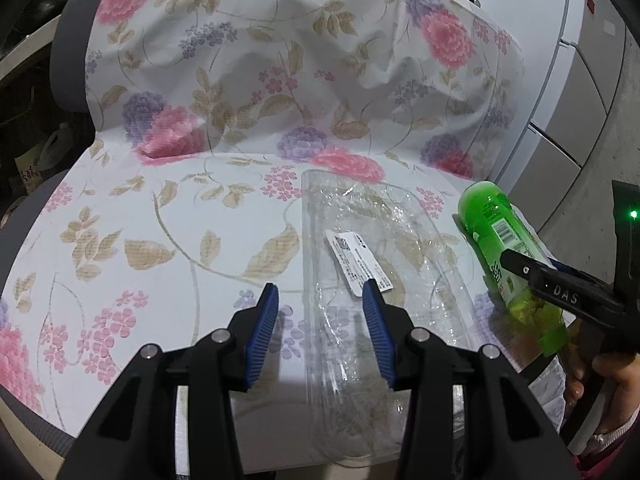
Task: Collect trash
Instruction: 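Grasp the clear plastic tray with the left tool while the right tool grasps the green tea bottle, then carry the tray and bottle over the bin and release both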
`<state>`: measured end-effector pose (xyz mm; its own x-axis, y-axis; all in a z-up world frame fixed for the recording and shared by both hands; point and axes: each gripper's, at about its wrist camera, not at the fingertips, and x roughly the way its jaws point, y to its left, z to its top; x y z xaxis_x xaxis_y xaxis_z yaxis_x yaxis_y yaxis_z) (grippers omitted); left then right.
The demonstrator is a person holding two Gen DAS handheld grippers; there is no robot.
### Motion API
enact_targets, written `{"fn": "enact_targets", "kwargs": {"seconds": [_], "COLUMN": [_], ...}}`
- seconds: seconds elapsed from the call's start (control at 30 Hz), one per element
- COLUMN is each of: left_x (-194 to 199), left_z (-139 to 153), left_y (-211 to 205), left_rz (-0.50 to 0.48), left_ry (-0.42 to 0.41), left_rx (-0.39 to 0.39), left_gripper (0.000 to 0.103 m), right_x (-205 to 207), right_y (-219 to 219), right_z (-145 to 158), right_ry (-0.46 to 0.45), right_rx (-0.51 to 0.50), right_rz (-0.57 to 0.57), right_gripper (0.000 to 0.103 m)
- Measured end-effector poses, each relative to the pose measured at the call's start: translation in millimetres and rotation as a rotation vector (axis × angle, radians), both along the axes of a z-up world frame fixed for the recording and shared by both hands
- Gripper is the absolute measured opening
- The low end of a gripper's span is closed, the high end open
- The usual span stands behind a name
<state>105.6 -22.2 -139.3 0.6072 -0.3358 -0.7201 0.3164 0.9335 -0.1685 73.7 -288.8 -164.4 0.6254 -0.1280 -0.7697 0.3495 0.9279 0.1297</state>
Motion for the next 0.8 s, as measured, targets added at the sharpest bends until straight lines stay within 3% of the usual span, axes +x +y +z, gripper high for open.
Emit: {"fn": "enact_targets", "kwargs": {"seconds": [0.1, 0.13, 0.33, 0.43, 0.47, 0.5, 0.63, 0.8], "left_x": [4, 4, 16, 21, 22, 21, 8, -19], "left_z": [-5, -7, -17, -19, -20, -20, -7, 29], "left_y": [-1, -3, -8, -14, -16, -19, -21, -23], "left_rz": [-0.005, -0.003, -0.016, -0.038, -0.042, -0.048, -0.065, -0.090], "left_ry": [0.023, 0.028, 0.068, 0.078, 0.074, 0.070, 0.020, -0.068], "left_rx": [-0.005, -0.004, 0.004, 0.026, 0.040, 0.056, 0.029, -0.047], "left_gripper": [0.043, 0.043, 0.042, 0.025, 0.012, 0.008, 0.006, 0.005], "right_x": [3, 3, -11, -21, -24, -27, -44, -64], "right_y": [-1, 0, 12, 14, 13, 13, 11, 6], "right_z": [-3, -3, 6, 10, 12, 14, 27, 47], "right_ry": [0.012, 0.005, -0.010, -0.021, -0.026, -0.031, -0.074, -0.137], "right_rx": [0.024, 0.038, -0.046, -0.059, -0.059, -0.061, -0.077, -0.068], "right_rz": [0.007, 0.017, 0.050, 0.058, 0.059, 0.059, 0.054, 0.041], "right_gripper": [0.077, 0.070, 0.065, 0.065, 0.065, 0.065, 0.065, 0.065]}}
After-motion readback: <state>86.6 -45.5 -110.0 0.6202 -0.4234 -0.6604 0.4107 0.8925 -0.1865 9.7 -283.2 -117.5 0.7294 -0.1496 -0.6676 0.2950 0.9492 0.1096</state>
